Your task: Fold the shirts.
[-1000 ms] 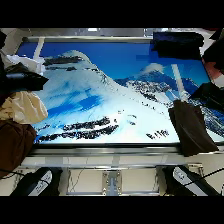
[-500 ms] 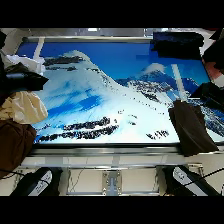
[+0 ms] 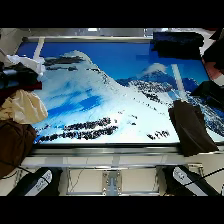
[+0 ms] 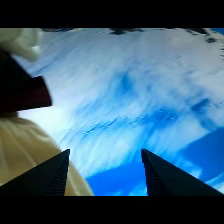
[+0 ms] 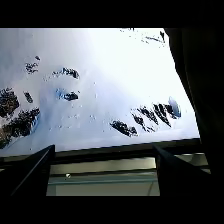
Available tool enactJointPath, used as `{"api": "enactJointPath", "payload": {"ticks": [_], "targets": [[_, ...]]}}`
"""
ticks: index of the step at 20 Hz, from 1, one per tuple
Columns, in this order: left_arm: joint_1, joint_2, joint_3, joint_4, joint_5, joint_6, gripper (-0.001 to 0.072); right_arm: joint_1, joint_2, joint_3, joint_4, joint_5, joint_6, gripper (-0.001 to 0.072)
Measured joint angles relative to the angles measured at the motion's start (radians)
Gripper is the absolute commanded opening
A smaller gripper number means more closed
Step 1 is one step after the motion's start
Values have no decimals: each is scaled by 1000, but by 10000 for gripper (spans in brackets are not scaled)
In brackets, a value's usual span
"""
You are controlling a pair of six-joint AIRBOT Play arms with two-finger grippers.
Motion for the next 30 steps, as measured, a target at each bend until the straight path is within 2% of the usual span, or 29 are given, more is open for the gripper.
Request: {"api": "enactJointPath", "payload": {"ticks": [1,2,3,4,11,17,24,25,26,27,30], "targets": [[32,-41,0,63,7,-57,500,0,0,0,0,6,0,691],[63,-86,0,103,2,-97,532,0,0,0,0,14,0,691],[92,-140,0,136,-11,-132,652,0,-1,0,0,24,0,691],[115,-192,0,159,-24,-156,705,0,-1,0,0,29,1,691],[208,-477,0,228,-18,-224,705,0,-1,0,2,10,11,691],[308,-528,6,222,36,-304,703,0,-1,0,2,2,33,691],[379,-566,7,153,26,-326,691,0,-1,0,3,8,57,691],[382,-579,8,149,18,-326,657,0,-1,0,3,8,58,691],[384,-590,7,147,10,-326,382,0,-1,0,3,8,60,691],[386,-600,7,145,0,-327,29,0,-1,0,3,8,63,691],[388,-604,8,118,-11,-320,14,0,-1,0,3,9,74,690]]}}
